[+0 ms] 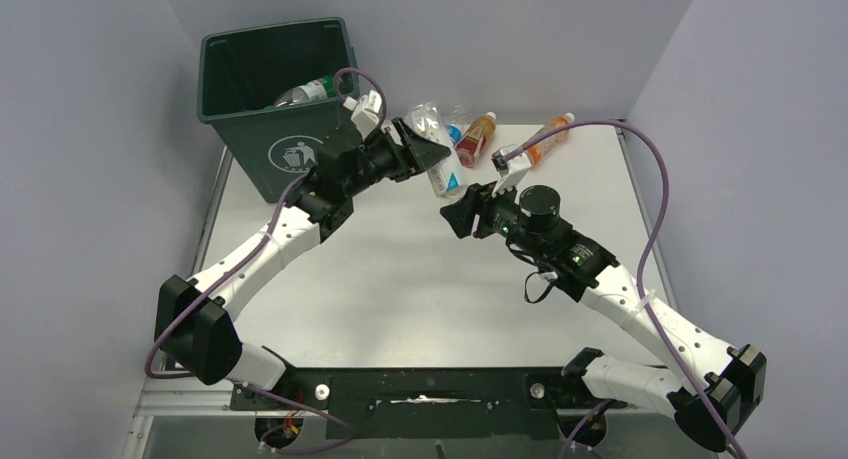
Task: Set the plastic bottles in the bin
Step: Place the plastic bottle in the trash bin.
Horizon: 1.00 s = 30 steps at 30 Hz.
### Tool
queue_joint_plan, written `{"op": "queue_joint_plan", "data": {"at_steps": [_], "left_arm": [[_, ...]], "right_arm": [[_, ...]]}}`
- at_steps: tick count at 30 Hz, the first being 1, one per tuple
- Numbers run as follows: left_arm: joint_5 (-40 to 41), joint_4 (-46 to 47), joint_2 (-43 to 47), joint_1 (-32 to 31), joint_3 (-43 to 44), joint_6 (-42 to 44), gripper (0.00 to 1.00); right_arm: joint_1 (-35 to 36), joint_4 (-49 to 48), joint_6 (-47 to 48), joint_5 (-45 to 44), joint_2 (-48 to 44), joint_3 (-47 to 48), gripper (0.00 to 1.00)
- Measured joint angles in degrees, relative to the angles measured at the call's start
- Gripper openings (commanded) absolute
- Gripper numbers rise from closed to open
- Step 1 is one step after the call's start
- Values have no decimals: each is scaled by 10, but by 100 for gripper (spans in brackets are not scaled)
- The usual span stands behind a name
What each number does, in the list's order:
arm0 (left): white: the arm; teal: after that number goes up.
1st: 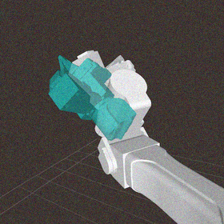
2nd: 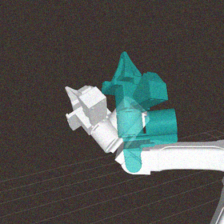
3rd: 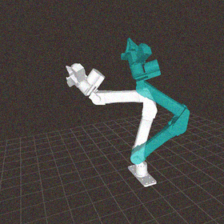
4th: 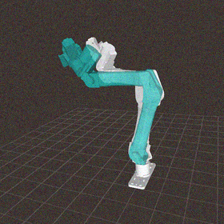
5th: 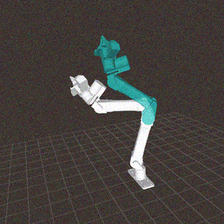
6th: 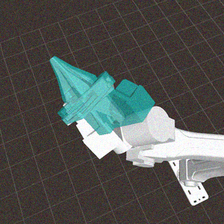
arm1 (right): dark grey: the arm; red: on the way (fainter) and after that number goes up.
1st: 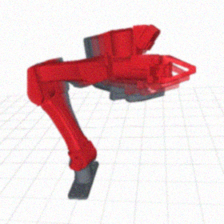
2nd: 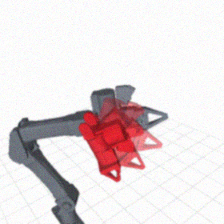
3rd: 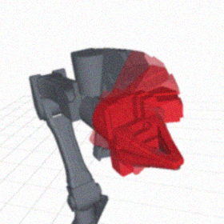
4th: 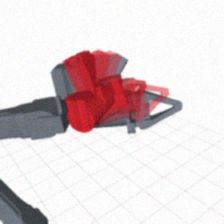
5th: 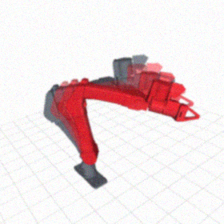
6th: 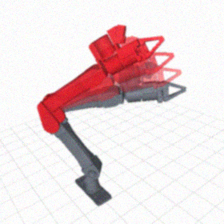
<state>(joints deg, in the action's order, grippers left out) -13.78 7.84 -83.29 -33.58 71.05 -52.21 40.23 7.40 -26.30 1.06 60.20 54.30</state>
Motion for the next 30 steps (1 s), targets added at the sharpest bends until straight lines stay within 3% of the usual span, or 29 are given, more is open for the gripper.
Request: {"op": "queue_joint_plan", "data": {"at_steps": [4, 10, 19, 30], "left_arm": [[2, -23, 0, 6, 12, 20, 48], [-2, -56, 3, 42, 36, 47, 48], [-41, -110, 3, 160, 124, 79, 48], [-103, -109, -1, 314, 210, 85, 48]], "right_arm": [[3, 0, -4, -2, 0, 0, 99], [7, 2, -9, -9, 0, 0, 98], [7, 10, -18, -20, -10, -45, 98], [7, 16, -33, -22, -12, -77, 98]]}}
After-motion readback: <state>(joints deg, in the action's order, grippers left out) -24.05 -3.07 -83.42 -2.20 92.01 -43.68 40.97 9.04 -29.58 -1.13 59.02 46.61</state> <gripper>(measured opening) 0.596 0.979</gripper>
